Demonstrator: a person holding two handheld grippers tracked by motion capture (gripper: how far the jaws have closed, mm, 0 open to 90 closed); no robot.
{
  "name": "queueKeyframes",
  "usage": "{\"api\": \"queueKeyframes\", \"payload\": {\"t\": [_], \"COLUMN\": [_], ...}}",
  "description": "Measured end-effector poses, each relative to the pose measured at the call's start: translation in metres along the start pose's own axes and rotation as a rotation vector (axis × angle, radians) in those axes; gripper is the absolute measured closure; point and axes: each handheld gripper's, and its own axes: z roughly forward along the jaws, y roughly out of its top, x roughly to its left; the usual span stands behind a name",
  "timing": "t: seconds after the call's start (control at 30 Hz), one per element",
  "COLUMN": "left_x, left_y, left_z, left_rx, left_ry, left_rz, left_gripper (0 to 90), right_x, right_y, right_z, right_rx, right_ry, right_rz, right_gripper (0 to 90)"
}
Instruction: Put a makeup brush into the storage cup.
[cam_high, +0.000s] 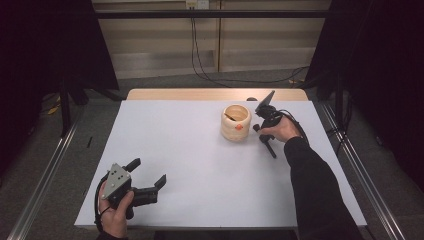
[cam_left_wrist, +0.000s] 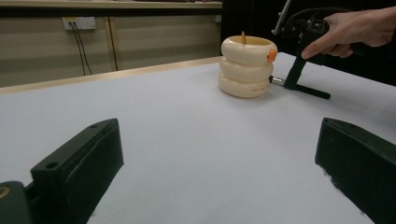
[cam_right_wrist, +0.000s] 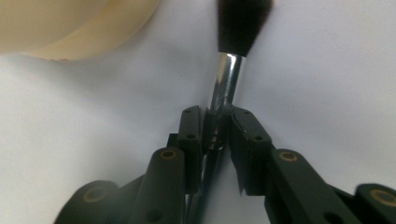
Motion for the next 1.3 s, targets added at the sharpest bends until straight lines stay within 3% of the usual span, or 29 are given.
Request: {"api": "queueKeyframes", "payload": {"t": [0.27, 0.87, 1.3], "left_x": [0.001, 0.001, 0.002], "left_y": [0.000, 0.000, 0.000], "left_z": [0.000, -0.001, -0.001], "left_rx": [-0.003, 0.000, -0.009], "left_ry": [-0.006, 0.007, -0.006], "left_rz": [-0.006, -0.008, -0.022], "left_gripper": [0.8, 0.8, 0.8], "right_x": [0.002, -0.006, -0.012], "right_y": [0.000, -0.009, -0.016], "right_z": [0.000, -0.003, -0.017], "right_rx": [-0.002, -0.004, -0.092], "right_ry": [-0.018, 0.016, 0.031], "right_rz": [-0.006, 0.029, 0.041], "right_gripper": [78.9, 79.1, 79.1]}}
